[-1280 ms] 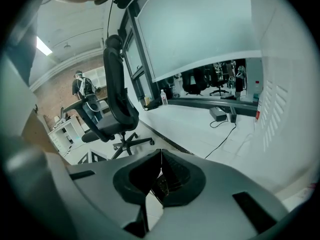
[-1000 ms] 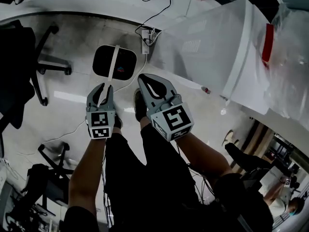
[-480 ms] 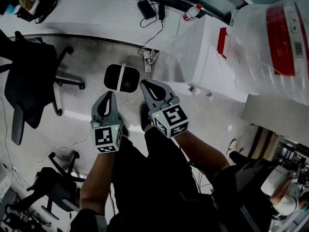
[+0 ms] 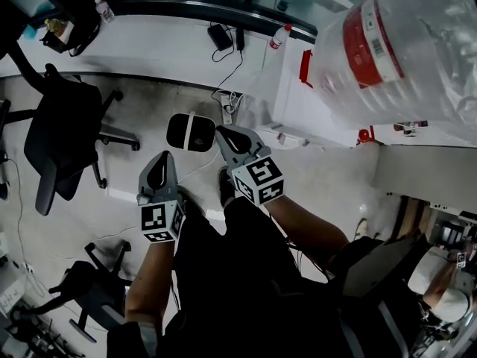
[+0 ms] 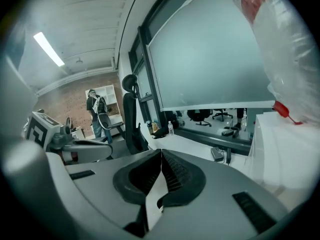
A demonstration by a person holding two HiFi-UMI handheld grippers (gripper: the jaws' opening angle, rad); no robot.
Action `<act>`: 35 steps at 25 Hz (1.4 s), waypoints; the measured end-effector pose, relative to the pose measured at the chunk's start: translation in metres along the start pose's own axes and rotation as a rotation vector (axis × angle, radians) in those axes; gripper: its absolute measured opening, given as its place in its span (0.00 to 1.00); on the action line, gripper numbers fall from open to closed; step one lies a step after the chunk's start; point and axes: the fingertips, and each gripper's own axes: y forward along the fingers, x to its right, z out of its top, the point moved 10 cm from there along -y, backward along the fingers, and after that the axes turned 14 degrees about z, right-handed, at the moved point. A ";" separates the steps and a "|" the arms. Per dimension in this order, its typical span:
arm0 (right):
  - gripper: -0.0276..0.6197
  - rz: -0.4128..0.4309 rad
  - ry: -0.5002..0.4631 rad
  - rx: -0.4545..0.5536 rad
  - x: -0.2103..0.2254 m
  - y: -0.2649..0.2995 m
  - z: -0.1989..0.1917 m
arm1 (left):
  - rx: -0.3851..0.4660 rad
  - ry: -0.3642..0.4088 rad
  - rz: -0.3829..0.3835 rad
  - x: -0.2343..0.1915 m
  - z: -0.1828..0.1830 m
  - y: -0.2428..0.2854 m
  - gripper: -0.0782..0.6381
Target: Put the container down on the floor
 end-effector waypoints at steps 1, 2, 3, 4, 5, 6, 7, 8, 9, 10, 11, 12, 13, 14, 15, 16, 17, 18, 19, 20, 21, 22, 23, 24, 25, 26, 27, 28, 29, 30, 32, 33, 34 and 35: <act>0.05 -0.003 -0.006 0.006 -0.002 -0.004 0.006 | 0.008 0.006 -0.002 0.000 0.005 -0.005 0.13; 0.05 -0.006 -0.011 0.014 -0.004 -0.007 0.012 | 0.009 0.011 -0.007 0.001 0.009 -0.010 0.13; 0.05 -0.009 -0.016 0.023 -0.006 -0.011 0.017 | 0.004 0.015 -0.016 0.002 0.012 -0.015 0.13; 0.05 -0.011 -0.020 0.031 -0.008 -0.013 0.023 | 0.000 0.017 -0.025 0.003 0.016 -0.019 0.13; 0.05 -0.013 -0.024 0.039 -0.011 -0.016 0.028 | 0.007 0.022 -0.033 0.003 0.020 -0.022 0.13; 0.05 -0.014 -0.028 0.045 -0.015 -0.018 0.032 | 0.021 0.029 -0.036 0.002 0.025 -0.025 0.13; 0.05 -0.014 -0.029 0.050 -0.018 -0.019 0.037 | 0.033 0.032 -0.035 0.000 0.030 -0.028 0.13; 0.05 -0.012 -0.028 0.054 -0.021 -0.020 0.042 | 0.042 0.023 -0.037 -0.002 0.035 -0.031 0.13; 0.05 -0.007 -0.025 0.058 -0.024 -0.021 0.047 | 0.049 -0.002 -0.044 -0.004 0.041 -0.034 0.13; 0.05 -0.002 -0.020 0.062 -0.028 -0.021 0.052 | 0.057 -0.033 -0.060 -0.007 0.047 -0.038 0.13; 0.05 0.004 -0.017 0.067 -0.033 -0.022 0.057 | 0.069 -0.053 -0.077 -0.009 0.055 -0.043 0.13; 0.05 0.009 -0.018 0.072 -0.039 -0.023 0.062 | 0.083 -0.054 -0.091 -0.011 0.063 -0.048 0.13; 0.05 0.011 -0.024 0.077 -0.044 -0.023 0.067 | 0.096 -0.043 -0.099 -0.012 0.072 -0.052 0.13; 0.05 0.011 -0.031 0.082 -0.048 -0.023 0.073 | 0.108 -0.035 -0.105 -0.014 0.081 -0.055 0.13; 0.05 0.009 -0.037 0.088 -0.050 -0.024 0.080 | 0.117 -0.032 -0.110 -0.017 0.088 -0.057 0.13; 0.05 0.007 -0.042 0.097 -0.053 -0.024 0.086 | 0.123 -0.029 -0.114 -0.019 0.096 -0.059 0.13; 0.05 0.005 -0.046 0.109 -0.055 -0.026 0.093 | 0.127 -0.023 -0.119 -0.020 0.102 -0.060 0.13; 0.05 0.006 -0.051 0.124 -0.057 -0.027 0.099 | 0.128 -0.016 -0.126 -0.022 0.107 -0.062 0.13; 0.05 0.012 -0.058 0.140 -0.059 -0.029 0.105 | 0.128 -0.013 -0.138 -0.023 0.111 -0.063 0.13; 0.05 0.023 -0.067 0.151 -0.060 -0.030 0.111 | 0.125 -0.017 -0.154 -0.024 0.115 -0.064 0.13; 0.05 0.038 -0.078 0.155 -0.061 -0.030 0.115 | 0.121 -0.025 -0.170 -0.025 0.117 -0.066 0.13; 0.05 0.049 -0.089 0.152 -0.062 -0.031 0.118 | 0.118 -0.029 -0.181 -0.025 0.119 -0.068 0.13; 0.05 0.048 -0.096 0.143 -0.063 -0.032 0.120 | 0.117 -0.025 -0.186 -0.024 0.120 -0.070 0.13; 0.05 0.036 -0.098 0.132 -0.062 -0.034 0.122 | 0.117 -0.017 -0.189 -0.023 0.122 -0.072 0.13; 0.05 0.017 -0.096 0.124 -0.061 -0.035 0.123 | 0.114 -0.009 -0.191 -0.023 0.123 -0.072 0.13; 0.05 -0.001 -0.095 0.120 -0.061 -0.036 0.124 | 0.110 -0.005 -0.190 -0.024 0.124 -0.072 0.13; 0.05 -0.013 -0.098 0.117 -0.061 -0.036 0.126 | 0.106 -0.001 -0.184 -0.025 0.126 -0.072 0.13; 0.05 -0.016 -0.106 0.114 -0.062 -0.035 0.128 | 0.103 0.006 -0.175 -0.027 0.127 -0.072 0.13; 0.05 -0.016 -0.115 0.113 -0.064 -0.035 0.129 | 0.101 0.016 -0.165 -0.028 0.128 -0.072 0.13; 0.05 -0.016 -0.122 0.113 -0.064 -0.035 0.131 | 0.099 0.026 -0.160 -0.028 0.130 -0.071 0.13; 0.05 -0.019 -0.127 0.115 -0.065 -0.038 0.134 | 0.103 0.036 -0.173 -0.026 0.134 -0.069 0.13; 0.05 -0.021 -0.131 0.117 -0.064 -0.039 0.136 | 0.112 0.038 -0.182 -0.025 0.137 -0.067 0.13; 0.05 -0.024 -0.134 0.121 -0.064 -0.039 0.139 | 0.122 0.038 -0.186 -0.024 0.141 -0.066 0.13; 0.05 -0.028 -0.136 0.129 -0.063 -0.039 0.142 | 0.133 0.034 -0.181 -0.025 0.145 -0.067 0.13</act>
